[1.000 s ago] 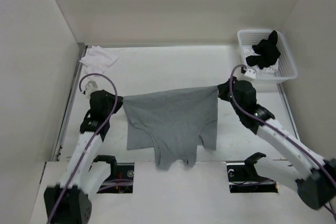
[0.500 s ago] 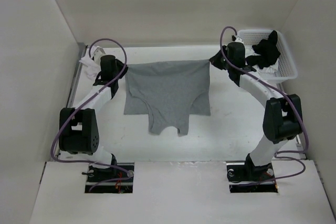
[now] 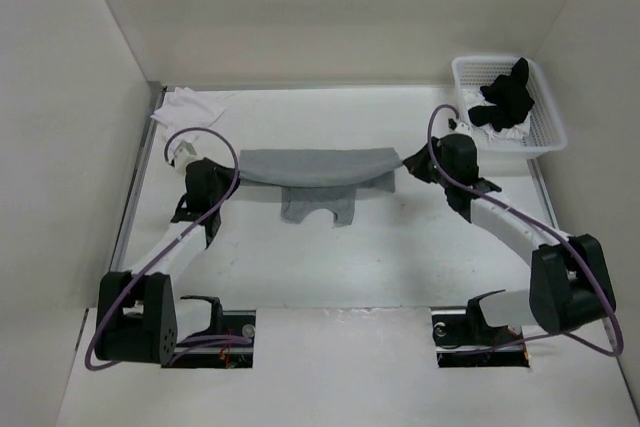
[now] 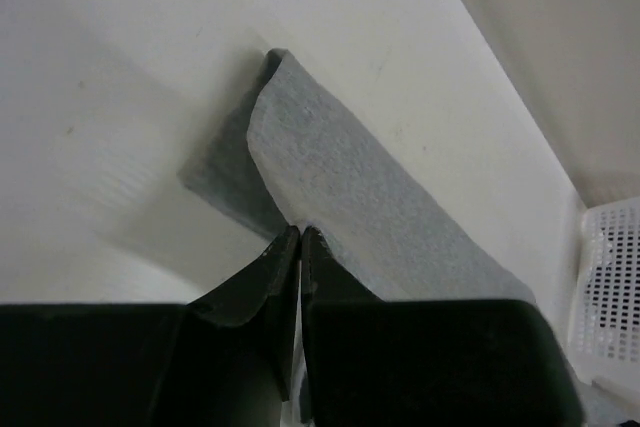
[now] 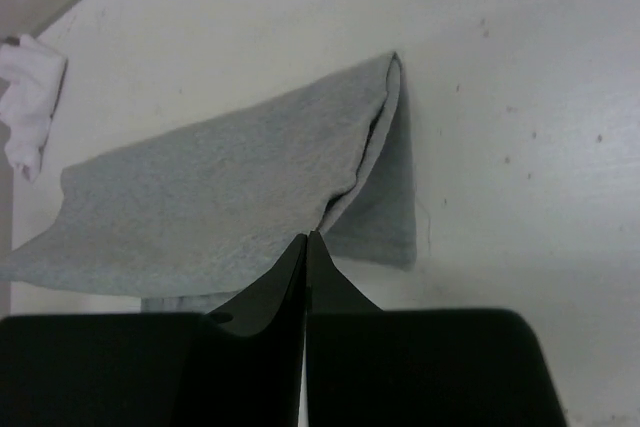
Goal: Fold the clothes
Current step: Fold the tank top
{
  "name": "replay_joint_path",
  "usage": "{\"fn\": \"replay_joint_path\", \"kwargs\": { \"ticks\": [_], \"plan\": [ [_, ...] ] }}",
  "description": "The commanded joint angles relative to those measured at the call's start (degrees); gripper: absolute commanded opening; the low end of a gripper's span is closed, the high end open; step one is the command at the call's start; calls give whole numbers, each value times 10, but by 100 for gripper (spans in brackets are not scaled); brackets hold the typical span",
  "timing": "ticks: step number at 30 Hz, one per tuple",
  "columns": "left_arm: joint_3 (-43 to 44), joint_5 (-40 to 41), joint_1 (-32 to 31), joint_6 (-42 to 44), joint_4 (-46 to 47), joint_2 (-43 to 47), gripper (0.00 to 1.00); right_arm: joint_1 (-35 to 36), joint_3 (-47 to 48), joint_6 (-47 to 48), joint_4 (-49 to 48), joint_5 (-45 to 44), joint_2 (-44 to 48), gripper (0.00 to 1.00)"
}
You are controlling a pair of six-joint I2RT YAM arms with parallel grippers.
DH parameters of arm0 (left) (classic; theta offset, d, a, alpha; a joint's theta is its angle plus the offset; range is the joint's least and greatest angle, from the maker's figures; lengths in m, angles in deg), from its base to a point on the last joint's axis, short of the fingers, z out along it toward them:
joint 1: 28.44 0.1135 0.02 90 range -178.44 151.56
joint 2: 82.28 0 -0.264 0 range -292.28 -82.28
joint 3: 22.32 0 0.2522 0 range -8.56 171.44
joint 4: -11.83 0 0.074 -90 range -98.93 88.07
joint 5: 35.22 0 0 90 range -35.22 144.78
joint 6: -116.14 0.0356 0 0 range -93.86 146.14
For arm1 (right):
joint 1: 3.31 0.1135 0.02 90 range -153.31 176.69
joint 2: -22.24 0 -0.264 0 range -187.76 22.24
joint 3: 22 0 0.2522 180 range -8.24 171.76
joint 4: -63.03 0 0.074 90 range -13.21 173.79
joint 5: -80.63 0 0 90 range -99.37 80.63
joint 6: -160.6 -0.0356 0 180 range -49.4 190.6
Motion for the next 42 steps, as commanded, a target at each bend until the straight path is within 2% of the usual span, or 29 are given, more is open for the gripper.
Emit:
{"fn": "replay_joint_path", "kwargs": {
  "ticks": [1, 5, 7, 8, 9, 12, 15, 17, 20, 24, 28, 30, 31, 32, 34, 37, 40, 42],
  "plan": [
    [-51, -8, 6, 4, 39, 56, 3, 18, -47, -22, -44, -22, 38, 2],
    [-121, -15, 33, 0, 38, 91, 4, 59, -123, -56, -42, -36, 56, 3],
    [-137, -22, 60, 1, 36, 93, 11, 80, -150, -66, -42, -58, 57, 14],
    [-138, -37, 75, 3, 33, 92, 20, 86, -164, -69, -41, -77, 59, 27],
    [-138, -45, 82, 1, 31, 93, 24, 86, -171, -70, -40, -85, 61, 36],
    [-148, -44, 93, -13, 22, 145, 33, 79, -172, -63, -42, -86, 67, 47],
    [-137, -8, 54, -19, 8, 183, 33, 58, -142, -46, -56, -68, 36, 57],
    [-111, 13, 4, -13, 7, 158, 33, 41, -110, -36, -59, -38, -13, 59],
    [-81, 22, -67, -8, 28, 98, 31, 23, -78, -44, -72, -1, -79, 58],
    [-82, 23, -135, -11, 88, 54, 30, 14, -57, -70, -103, 48, -148, 55],
    [-89, 24, -176, -10, 115, 35, 29, 11, -32, -113, -137, 102, -203, 45],
    [-94, 24, -190, -13, 127, 34, 29, 12, -24, -130, -156, 111, -221, 34],
    [-96, 24, -197, -13, 132, 37, 29, 10, -24, -140, -169, 108, -229, 22],
    [-97, 24, -205, -12, 136, 41, 29, 5, -30, -148, -184, 104, -230, 15],
    [-101, 22, -216, -11, 137, 50, 29, 1, -59, -159, -224, 86, -210, 7],
    [-108, 21, -240, -10, 139, 70, 29, -4, -133, -157, -261, 47, -116, 3],
    [-115, 22, -264, -12, 138, 86, 29, -8, -196, -134, -222, 19, 11, 2],
    [-118, 24, -276, -13, 137, 96, 29, -8, -207, -104, -152, 3, 94, 2]
  ]
}}
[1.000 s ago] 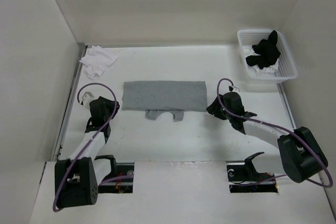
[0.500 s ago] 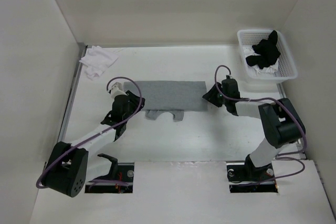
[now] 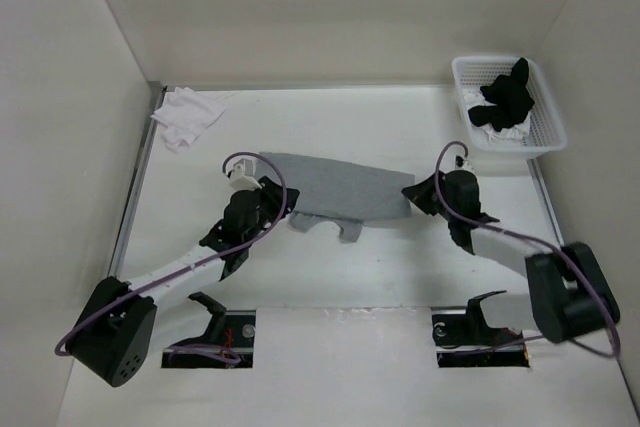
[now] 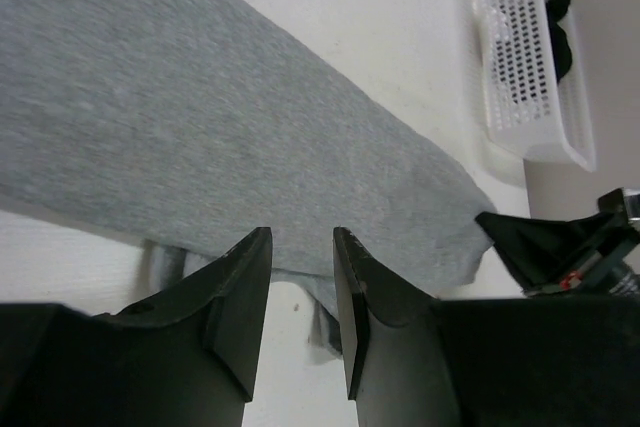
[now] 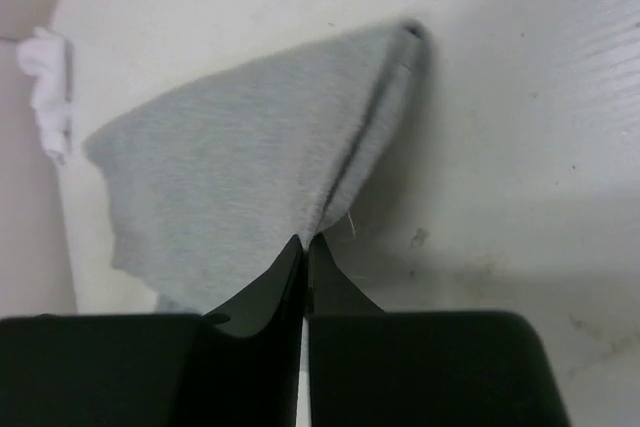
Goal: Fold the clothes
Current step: Fold the tank top
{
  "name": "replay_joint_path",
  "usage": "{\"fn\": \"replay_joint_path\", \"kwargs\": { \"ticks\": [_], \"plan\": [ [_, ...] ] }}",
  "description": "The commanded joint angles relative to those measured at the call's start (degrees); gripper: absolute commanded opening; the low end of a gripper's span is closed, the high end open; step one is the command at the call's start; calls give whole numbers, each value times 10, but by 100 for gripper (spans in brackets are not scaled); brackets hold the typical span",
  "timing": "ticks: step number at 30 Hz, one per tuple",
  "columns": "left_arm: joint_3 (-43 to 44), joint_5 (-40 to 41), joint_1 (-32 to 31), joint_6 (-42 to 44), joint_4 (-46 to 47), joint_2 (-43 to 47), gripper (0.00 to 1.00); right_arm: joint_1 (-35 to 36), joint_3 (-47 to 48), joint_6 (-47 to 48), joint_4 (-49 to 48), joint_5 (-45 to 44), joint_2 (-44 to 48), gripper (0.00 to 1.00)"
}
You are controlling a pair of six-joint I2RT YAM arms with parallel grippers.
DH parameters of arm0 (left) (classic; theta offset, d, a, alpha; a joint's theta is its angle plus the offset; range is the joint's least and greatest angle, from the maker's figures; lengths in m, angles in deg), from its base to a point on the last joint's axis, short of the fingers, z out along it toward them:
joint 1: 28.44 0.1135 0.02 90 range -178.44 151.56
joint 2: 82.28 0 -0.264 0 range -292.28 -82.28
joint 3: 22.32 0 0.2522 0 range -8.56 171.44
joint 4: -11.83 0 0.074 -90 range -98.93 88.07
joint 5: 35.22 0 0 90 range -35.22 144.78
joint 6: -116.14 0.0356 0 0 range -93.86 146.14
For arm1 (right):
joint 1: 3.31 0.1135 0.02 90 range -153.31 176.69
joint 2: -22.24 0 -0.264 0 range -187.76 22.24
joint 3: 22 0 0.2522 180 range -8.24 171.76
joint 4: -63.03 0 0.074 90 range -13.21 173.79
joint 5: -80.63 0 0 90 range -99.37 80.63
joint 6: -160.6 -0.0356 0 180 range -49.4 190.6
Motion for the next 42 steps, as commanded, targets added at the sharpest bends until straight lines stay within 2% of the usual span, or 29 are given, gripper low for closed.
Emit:
{"fn": "replay_joint_path", "kwargs": {
  "ticks": [1, 5, 8, 11, 14, 19, 22, 25, 28, 32, 33, 36, 37, 38, 40, 42],
  "plan": [
    [-10, 7, -16, -4, 35, 26, 29, -2, 1, 50, 59, -54, 127, 3],
    [-13, 1, -13, -9, 32, 41, 29, 56, 74, 114, 201, -129, 213, 3],
    [-18, -1, -8, -12, 25, 61, 29, 130, 152, 145, 260, -176, 200, 4],
    [-26, -2, -1, -13, 12, 86, 29, 206, 241, 172, 289, -206, 126, 4],
    [-39, -7, 12, -16, -1, 118, 29, 261, 348, 188, 325, -226, 10, 4],
    [-54, -27, 50, -22, -32, 174, 30, 310, 529, 187, 386, -232, -187, 6],
    [-61, -49, 80, -26, -44, 189, 30, 319, 635, 164, 412, -222, -302, 17],
    [-74, -69, 112, -33, -46, 205, 31, 332, 688, 127, 398, -190, -363, 40],
    [-75, -84, 135, -34, -47, 199, 32, 337, 658, 90, 342, -148, -342, 47],
    [-53, -82, 120, -27, -34, 156, 32, 330, 520, 86, 259, -151, -230, 50],
    [-46, -77, 109, -26, -23, 140, 33, 317, 486, 92, 253, -156, -203, 46],
    [-21, -64, 74, -17, 13, 78, 33, 281, 393, 117, 249, -160, -147, 10],
    [-10, -61, 60, -14, 24, 52, 33, 267, 367, 124, 251, -157, -136, 4],
    [0, -56, 47, -12, 35, 25, 33, 254, 342, 129, 253, -153, -124, 3],
    [17, -48, 20, -9, 55, -25, 33, 239, 295, 133, 244, -159, -98, 6],
    [30, -38, -2, -7, 74, -67, 33, 228, 244, 129, 225, -163, -74, 24]
  ]
}}
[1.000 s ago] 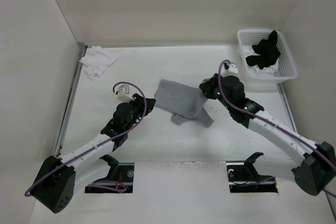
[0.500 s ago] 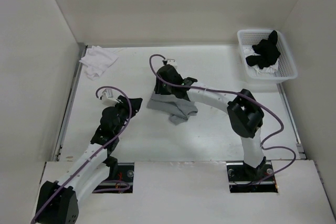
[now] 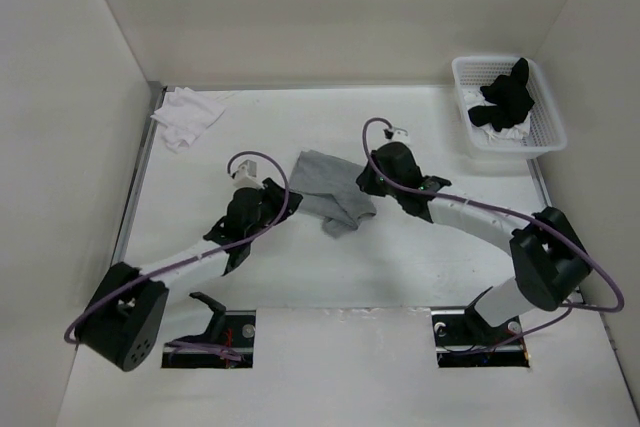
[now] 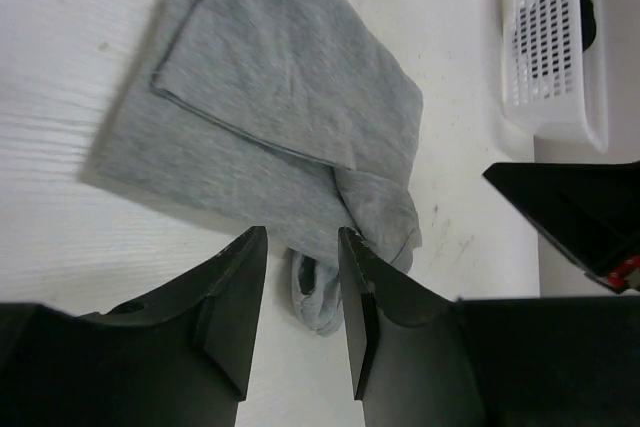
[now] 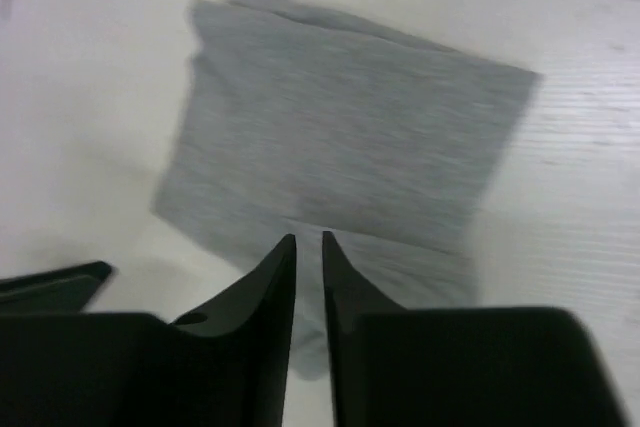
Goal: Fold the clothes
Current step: Fold the tank top
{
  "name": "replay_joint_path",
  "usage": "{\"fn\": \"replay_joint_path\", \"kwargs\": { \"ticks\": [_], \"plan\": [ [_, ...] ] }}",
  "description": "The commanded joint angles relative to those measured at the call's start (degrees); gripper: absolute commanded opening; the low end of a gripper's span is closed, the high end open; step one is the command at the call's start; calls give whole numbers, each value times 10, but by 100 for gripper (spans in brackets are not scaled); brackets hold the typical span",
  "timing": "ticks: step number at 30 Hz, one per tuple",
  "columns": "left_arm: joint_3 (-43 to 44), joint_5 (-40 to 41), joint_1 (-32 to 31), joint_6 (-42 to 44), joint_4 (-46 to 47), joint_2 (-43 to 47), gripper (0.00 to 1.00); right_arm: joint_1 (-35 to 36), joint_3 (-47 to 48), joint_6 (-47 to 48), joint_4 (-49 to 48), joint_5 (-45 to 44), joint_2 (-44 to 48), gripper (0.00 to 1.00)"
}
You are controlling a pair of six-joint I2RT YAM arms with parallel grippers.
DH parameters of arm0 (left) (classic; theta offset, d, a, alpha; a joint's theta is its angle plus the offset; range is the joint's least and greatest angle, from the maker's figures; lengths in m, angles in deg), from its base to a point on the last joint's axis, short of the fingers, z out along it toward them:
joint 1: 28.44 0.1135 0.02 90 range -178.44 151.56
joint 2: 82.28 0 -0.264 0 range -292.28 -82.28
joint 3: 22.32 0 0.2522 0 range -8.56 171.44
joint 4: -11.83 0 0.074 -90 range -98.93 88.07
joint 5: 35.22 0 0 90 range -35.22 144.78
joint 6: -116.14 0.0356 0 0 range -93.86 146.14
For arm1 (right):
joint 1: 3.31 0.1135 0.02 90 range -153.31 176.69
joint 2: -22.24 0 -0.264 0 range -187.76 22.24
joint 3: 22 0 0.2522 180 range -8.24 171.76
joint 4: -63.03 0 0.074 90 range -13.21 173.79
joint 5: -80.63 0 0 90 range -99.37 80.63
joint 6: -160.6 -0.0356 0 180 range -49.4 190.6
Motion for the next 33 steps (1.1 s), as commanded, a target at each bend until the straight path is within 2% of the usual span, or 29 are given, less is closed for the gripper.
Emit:
{"fn": "replay_joint_path", "kwargs": {
  "ticks": [1, 2, 5, 10, 15, 19, 23, 29, 33],
  "plan": [
    [41, 20, -33, 12, 80, -53, 33, -7, -76, 6, -46, -9, 28, 36],
    [48, 24, -42, 13, 88, -70, 33, -9, -98, 2, -58, -11, 35, 45],
    [66, 29, -63, 16, 101, -112, 33, -20, -144, -35, -75, -10, 48, 57],
    [66, 35, -71, 16, 105, -120, 33, -24, -174, -58, -107, 7, 41, 59],
    [53, 42, -72, 16, 103, -103, 33, -29, -208, -83, -186, 27, 28, 46],
    [43, 45, -72, 16, 101, -93, 33, -36, -232, -83, -265, 29, 21, 27],
    [35, 47, -72, 14, 101, -91, 33, -36, -231, -66, -272, 28, 30, 9],
    [30, 47, -66, 14, 100, -84, 33, 11, -171, -38, -197, 11, 78, 6],
    [21, 47, -53, 12, 100, -68, 33, 56, -74, -7, -123, -6, 36, 7]
  ]
}}
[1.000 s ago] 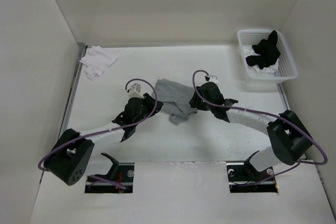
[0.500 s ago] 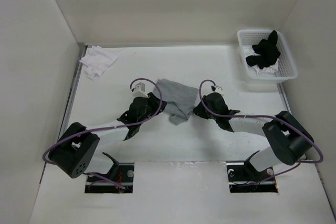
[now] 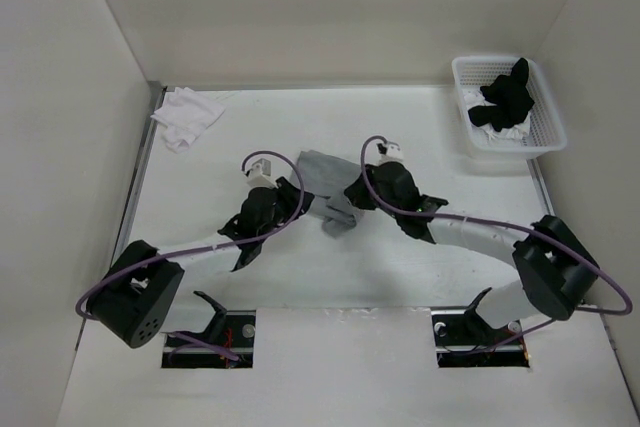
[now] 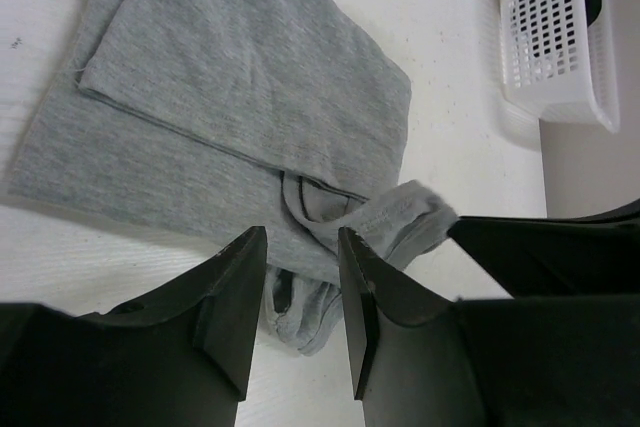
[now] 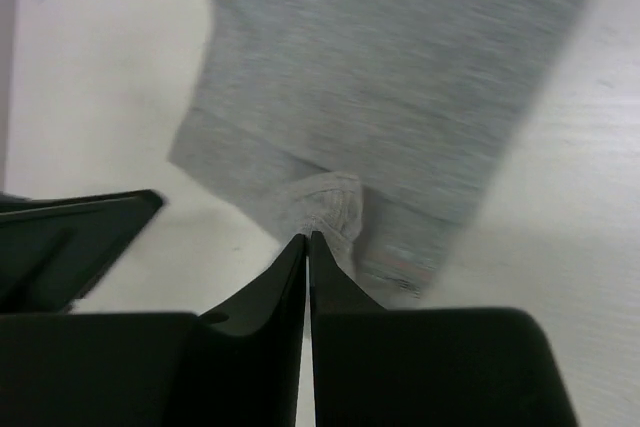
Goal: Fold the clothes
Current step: Fold the tank top
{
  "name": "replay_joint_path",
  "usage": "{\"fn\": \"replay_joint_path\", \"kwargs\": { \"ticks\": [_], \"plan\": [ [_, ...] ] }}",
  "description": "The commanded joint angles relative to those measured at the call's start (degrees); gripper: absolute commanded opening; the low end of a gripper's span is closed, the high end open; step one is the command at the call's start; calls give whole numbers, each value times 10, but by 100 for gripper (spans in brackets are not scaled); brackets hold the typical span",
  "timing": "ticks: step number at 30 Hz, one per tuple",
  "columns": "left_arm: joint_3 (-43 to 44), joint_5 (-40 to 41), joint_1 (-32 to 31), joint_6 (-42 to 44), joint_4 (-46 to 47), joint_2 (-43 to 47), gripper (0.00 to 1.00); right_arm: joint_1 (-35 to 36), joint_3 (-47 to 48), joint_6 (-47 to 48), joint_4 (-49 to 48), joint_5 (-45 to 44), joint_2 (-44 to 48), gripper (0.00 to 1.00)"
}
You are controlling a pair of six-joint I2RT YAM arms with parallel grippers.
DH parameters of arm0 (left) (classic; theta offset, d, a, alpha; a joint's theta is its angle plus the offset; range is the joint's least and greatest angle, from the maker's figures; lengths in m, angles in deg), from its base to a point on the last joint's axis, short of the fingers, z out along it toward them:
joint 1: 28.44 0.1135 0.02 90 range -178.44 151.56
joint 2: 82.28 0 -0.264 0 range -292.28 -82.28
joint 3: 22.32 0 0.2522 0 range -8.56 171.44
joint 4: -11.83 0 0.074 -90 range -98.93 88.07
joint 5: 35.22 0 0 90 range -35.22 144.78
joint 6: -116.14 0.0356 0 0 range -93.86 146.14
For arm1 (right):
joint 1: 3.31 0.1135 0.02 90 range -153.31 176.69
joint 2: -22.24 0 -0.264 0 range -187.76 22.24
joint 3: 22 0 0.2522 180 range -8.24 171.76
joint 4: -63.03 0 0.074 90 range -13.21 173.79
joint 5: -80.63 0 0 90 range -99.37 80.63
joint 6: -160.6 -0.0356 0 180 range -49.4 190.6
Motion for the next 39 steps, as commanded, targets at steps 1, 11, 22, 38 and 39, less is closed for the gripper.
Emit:
{"fn": "replay_joint_path", "kwargs": {
  "ticks": [1, 11, 22, 38, 39],
  "plan": [
    [-14, 7, 15, 3, 30, 34, 33, 37, 104, 42, 44, -24, -34, 8],
    [-66, 11, 68, -9, 0, 123, 33, 127, 299, 68, 169, 8, -176, 37],
    [-60, 7, 72, -2, -11, 135, 34, 99, 167, 53, 143, -52, -58, 6],
    [-75, 8, 178, 74, -225, 262, 47, -82, -162, 87, -95, -133, 244, 62],
    [-76, 9, 190, 75, -240, 273, 48, -97, -179, 83, -113, -133, 251, 64]
  ]
}}
